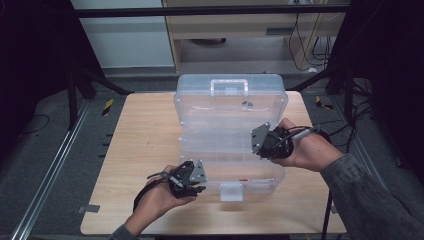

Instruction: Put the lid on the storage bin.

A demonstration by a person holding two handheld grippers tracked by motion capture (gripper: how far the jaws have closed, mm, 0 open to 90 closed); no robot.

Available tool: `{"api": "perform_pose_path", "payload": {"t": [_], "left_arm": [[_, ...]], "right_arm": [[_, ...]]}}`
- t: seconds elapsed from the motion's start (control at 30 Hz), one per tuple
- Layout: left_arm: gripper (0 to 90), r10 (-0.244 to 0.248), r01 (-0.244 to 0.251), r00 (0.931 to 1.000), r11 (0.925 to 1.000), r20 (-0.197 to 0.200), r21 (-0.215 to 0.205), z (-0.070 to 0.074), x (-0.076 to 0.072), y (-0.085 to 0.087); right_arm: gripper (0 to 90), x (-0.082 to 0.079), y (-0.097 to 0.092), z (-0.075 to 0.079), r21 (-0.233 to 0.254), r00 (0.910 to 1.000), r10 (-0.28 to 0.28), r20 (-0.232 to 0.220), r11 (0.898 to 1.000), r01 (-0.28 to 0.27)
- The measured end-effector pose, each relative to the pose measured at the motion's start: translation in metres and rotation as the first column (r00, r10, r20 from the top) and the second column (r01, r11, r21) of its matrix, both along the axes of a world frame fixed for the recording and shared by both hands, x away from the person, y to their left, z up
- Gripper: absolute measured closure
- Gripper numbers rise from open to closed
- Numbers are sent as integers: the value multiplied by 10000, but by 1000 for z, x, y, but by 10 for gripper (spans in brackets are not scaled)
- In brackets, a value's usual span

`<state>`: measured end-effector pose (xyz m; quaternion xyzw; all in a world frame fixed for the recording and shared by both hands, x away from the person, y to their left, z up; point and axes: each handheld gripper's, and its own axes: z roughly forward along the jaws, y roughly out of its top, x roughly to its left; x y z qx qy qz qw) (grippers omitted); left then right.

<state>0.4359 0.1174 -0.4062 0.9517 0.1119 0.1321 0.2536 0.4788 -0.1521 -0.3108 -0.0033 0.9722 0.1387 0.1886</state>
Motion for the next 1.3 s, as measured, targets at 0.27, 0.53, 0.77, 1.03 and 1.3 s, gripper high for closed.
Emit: {"api": "perform_pose_path", "payload": {"t": [0.27,0.53,0.77,1.03,1.3], "left_arm": [[680,-14,-9,9999,9752,-99,-2212,31,-12,20],[825,272,-315,9995,9436,-176,-3296,67,-6,49],[895,1554,-1570,9873,9161,-341,-3690,89,30,74],[897,1920,-1888,9810,9124,-277,-3632,107,51,73],[897,2273,-2299,9723,8912,-538,-3910,109,68,73]], "right_arm": [[848,0,-1,-1,79,10000,10,6,10000,-10],[841,-2,-2,-2,148,10000,-18,17,9999,17],[835,-2,-3,-3,215,10000,40,36,9998,-41],[827,-4,-4,-5,236,9999,84,59,9997,-85],[830,-5,-4,-6,229,9999,124,68,9997,-126]]}}
